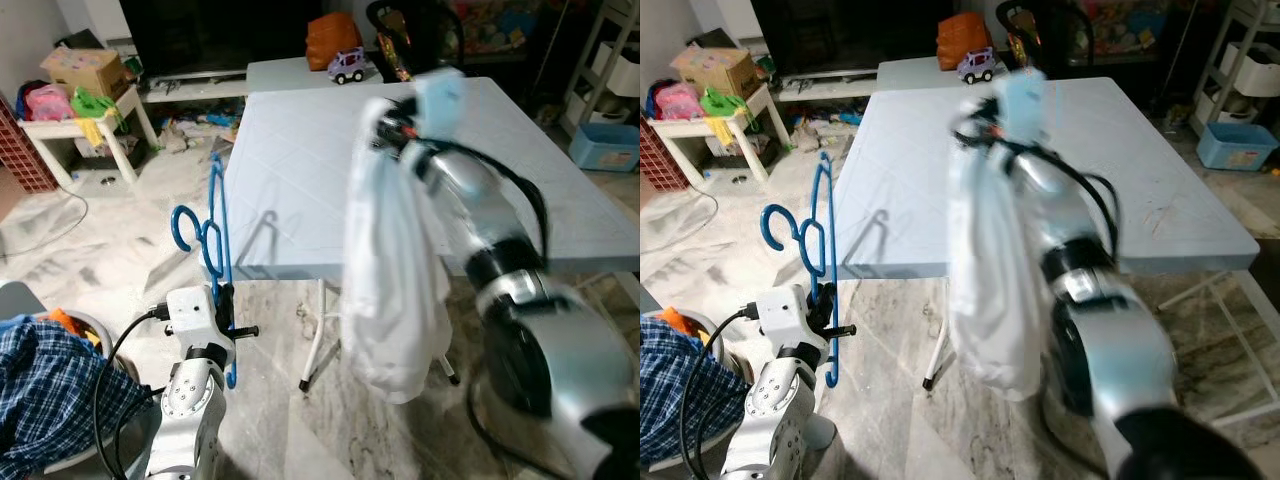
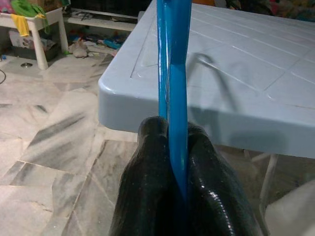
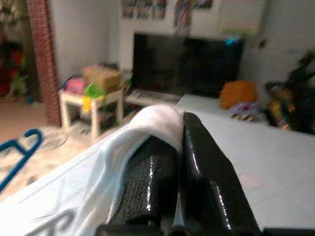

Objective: Hang hanger

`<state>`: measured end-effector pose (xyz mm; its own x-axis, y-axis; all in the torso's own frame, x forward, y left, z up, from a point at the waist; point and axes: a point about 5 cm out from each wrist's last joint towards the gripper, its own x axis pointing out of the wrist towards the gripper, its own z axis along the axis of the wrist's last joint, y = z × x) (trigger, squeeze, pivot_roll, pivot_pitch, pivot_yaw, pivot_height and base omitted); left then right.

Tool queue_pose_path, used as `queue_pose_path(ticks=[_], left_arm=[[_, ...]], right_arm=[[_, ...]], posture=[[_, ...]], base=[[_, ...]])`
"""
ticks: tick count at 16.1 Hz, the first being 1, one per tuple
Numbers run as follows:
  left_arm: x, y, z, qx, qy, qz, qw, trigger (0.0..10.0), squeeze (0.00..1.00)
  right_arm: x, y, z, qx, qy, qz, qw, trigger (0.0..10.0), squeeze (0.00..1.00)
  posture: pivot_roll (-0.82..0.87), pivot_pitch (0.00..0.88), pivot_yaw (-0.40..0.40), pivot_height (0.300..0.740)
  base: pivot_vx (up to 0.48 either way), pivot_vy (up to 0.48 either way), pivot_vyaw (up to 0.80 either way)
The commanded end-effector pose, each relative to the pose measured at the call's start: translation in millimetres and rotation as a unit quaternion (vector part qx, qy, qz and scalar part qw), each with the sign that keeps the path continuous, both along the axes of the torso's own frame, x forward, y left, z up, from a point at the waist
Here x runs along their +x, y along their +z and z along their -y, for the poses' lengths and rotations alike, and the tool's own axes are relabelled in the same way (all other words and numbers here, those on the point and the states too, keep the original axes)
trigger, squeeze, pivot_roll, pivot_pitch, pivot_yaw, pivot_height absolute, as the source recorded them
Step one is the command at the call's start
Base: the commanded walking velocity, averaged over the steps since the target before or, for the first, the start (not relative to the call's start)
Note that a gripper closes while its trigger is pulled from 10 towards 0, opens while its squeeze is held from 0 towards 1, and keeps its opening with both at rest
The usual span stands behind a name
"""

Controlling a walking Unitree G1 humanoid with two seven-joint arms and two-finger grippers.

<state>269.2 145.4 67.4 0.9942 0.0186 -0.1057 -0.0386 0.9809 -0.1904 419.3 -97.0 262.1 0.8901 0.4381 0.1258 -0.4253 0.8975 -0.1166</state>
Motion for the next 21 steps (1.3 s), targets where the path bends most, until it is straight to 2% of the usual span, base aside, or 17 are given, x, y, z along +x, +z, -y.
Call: queue_pose_path(ticks=[1,3,4,6,7,8,10,12,14,16,18,19,20,21], left_arm=[[-0.4,4,-0.2,0.001,0.005,0.005,1.0,10.0,0.0],[-1.0,5,-0.9,0.003,0.008,0.006,1.0,10.0,0.0],[-2.0,4,-1.6,0.004,0.01,0.005,1.0,10.0,0.0],[-3.4,4,-1.0,0.005,0.011,0.004,1.0,10.0,0.0],[-3.9,4,-0.8,0.005,0.012,0.004,1.0,10.0,0.0],[-4.8,4,-0.5,0.007,0.014,0.004,1.0,10.0,0.0],[-4.5,5,-2.9,0.019,0.026,0.006,0.999,10.0,0.0],[-4.1,6,-4.2,0.02,0.033,0.007,0.999,10.0,0.0],[-5.7,5,-3.6,0.023,0.037,0.007,0.999,10.0,0.0],[-6.7,5,-2.2,0.023,0.037,0.006,0.999,10.0,0.0],[-7.1,5,-0.8,0.024,0.036,0.006,0.999,10.0,0.0],[-7.4,4,-1.1,0.023,0.036,0.005,0.999,10.0,0.0],[-8.0,3,-0.8,0.022,0.033,0.003,0.999,10.0,0.0],[-8.2,3,-0.1,0.02,0.031,0.003,0.999,10.0,0.0]], right_arm=[[2.5,17,-5.5,-0.004,-0.001,0.004,1.0,10.0,0.0],[8.0,51,3.8,0.035,-0.06,0.009,0.998,10.0,0.0],[8.4,77,17.1,0.055,-0.112,0.041,0.991,10.0,0.0],[5.1,109,36.1,0.088,-0.167,0.09,0.978,10.0,0.0],[3.7,118,41.1,0.094,-0.18,0.103,0.974,10.0,0.0],[-13.8,176,61.8,0.113,-0.214,0.204,0.948,10.0,0.0],[-31.1,215,72.8,0.127,-0.222,0.268,0.929,10.0,0.0],[-42.9,235,79.7,0.117,-0.234,0.312,0.913,10.0,0.0],[-38.5,225,80.0,0.103,-0.234,0.309,0.916,10.0,0.0],[-25.0,198,70.3,0.065,-0.216,0.276,0.934,10.0,0.0],[-0.3,119,48.1,-0.019,-0.145,0.173,0.974,10.0,0.0],[3.7,92,42.6,-0.042,-0.117,0.14,0.982,10.0,0.0],[5.8,56,36.2,-0.079,-0.081,0.101,0.988,10.0,0.0],[5.5,34,32.7,-0.096,-0.056,0.072,0.991,10.0,0.0]], posture=[[-0.03,0.0,0.034,0.74],[-0.02,0.0,0.027,0.74],[-0.01,0.0,0.024,0.74],[-0.01,0.0,0.021,0.74],[-0.01,0.0,0.021,0.74],[0.0,0.0,0.019,0.74],[0.0,0.0,0.016,0.74],[0.0,0.0,0.013,0.74],[0.0,0.0,0.008,0.74],[0.01,0.0,0.007,0.74],[0.01,0.0,0.003,0.74],[0.01,0.0,0.003,0.74],[0.01,0.0,0.009,0.74],[0.01,0.0,0.01,0.74]], base=[[0.0,0.0,0.0],[0.0,0.0,0.0],[0.0,0.0,0.0],[0.0,0.0,0.0],[0.0,0.0,0.0],[0.0,0.0,0.0],[0.0,0.0,0.0],[0.0,0.0,0.0],[0.0,0.0,0.0],[0.0,0.0,0.0],[0.0,0.0,0.0],[0.0,0.0,0.0],[0.0,0.0,0.0],[0.0,0.0,0.0]])
